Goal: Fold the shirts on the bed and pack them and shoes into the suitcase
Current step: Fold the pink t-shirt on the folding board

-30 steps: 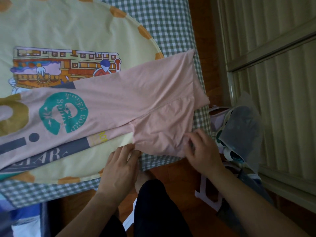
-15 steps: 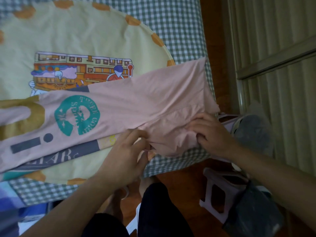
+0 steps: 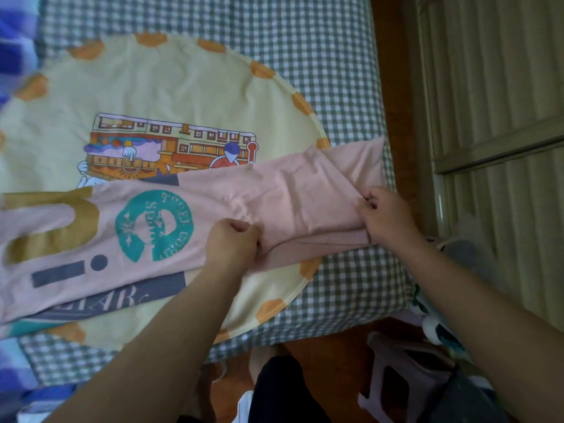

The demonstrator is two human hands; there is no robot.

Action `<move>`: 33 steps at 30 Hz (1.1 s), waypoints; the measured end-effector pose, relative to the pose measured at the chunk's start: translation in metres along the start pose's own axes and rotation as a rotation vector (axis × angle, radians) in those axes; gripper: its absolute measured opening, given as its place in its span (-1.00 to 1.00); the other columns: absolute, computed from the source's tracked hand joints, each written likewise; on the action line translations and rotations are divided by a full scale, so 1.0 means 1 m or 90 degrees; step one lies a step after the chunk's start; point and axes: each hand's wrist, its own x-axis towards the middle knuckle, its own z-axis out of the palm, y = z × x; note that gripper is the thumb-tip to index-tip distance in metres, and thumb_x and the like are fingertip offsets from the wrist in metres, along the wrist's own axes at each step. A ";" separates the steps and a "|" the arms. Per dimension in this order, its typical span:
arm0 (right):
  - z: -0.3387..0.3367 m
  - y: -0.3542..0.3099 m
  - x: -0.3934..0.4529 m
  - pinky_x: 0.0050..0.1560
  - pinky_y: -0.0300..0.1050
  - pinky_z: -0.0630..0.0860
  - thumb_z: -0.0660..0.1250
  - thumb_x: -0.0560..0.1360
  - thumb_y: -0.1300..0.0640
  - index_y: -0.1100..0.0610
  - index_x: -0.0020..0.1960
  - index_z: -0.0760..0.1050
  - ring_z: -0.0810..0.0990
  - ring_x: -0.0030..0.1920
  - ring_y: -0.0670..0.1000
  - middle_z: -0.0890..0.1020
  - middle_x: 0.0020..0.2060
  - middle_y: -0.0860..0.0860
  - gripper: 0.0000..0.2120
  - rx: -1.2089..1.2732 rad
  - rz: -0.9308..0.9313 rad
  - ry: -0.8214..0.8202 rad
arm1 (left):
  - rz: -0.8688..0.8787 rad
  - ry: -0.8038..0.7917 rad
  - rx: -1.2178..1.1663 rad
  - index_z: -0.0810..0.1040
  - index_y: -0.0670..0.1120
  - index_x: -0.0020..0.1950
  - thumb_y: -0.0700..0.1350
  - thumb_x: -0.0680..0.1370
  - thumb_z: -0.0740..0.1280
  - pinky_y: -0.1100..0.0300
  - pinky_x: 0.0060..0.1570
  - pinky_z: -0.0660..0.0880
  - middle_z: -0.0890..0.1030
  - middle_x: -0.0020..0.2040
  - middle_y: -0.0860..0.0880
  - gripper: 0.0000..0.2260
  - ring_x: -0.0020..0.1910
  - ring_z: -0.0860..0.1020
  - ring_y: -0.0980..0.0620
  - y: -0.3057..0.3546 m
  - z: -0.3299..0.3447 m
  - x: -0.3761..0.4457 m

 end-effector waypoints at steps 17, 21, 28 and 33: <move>0.018 0.001 0.037 0.57 0.21 -0.16 -0.11 0.67 -0.25 -0.03 0.65 -0.08 -0.16 0.61 0.24 -0.12 0.64 0.13 -0.38 -0.351 -0.162 0.039 | 0.735 -0.065 0.679 0.25 -0.02 0.61 0.16 0.67 0.10 -0.21 0.54 0.10 0.18 0.62 -0.18 -0.46 0.61 0.09 -0.29 0.008 0.057 0.020; 0.025 0.033 0.076 0.59 0.15 -0.25 -0.32 0.60 -0.33 -0.14 0.63 -0.28 -0.25 0.61 0.14 -0.27 0.62 -0.06 -0.35 -0.315 -0.073 -0.071 | 0.651 -0.053 0.741 -0.02 0.17 0.66 0.32 0.66 -0.09 -0.26 0.55 -0.03 -0.10 0.67 -0.15 -0.41 0.63 -0.16 -0.27 -0.015 0.074 0.052; 0.001 0.025 0.062 0.36 0.03 0.30 0.12 0.68 -0.10 0.08 0.58 0.19 0.30 0.48 0.15 0.28 0.52 0.12 -0.47 0.064 0.109 0.196 | 0.629 -0.037 0.744 -0.07 0.19 0.66 0.37 0.63 -0.12 -0.30 0.54 -0.06 -0.15 0.66 -0.18 -0.37 0.62 -0.19 -0.30 -0.016 0.081 0.053; -0.005 0.022 0.056 0.02 -0.01 0.46 0.34 0.53 -0.23 0.10 0.32 0.43 0.53 0.05 0.05 0.54 0.11 0.01 -0.48 0.031 0.139 0.042 | 0.569 -0.111 0.771 -0.20 0.22 0.64 0.41 0.55 -0.22 -0.26 0.56 -0.18 -0.32 0.62 -0.14 -0.32 0.60 -0.28 -0.28 -0.003 0.078 0.051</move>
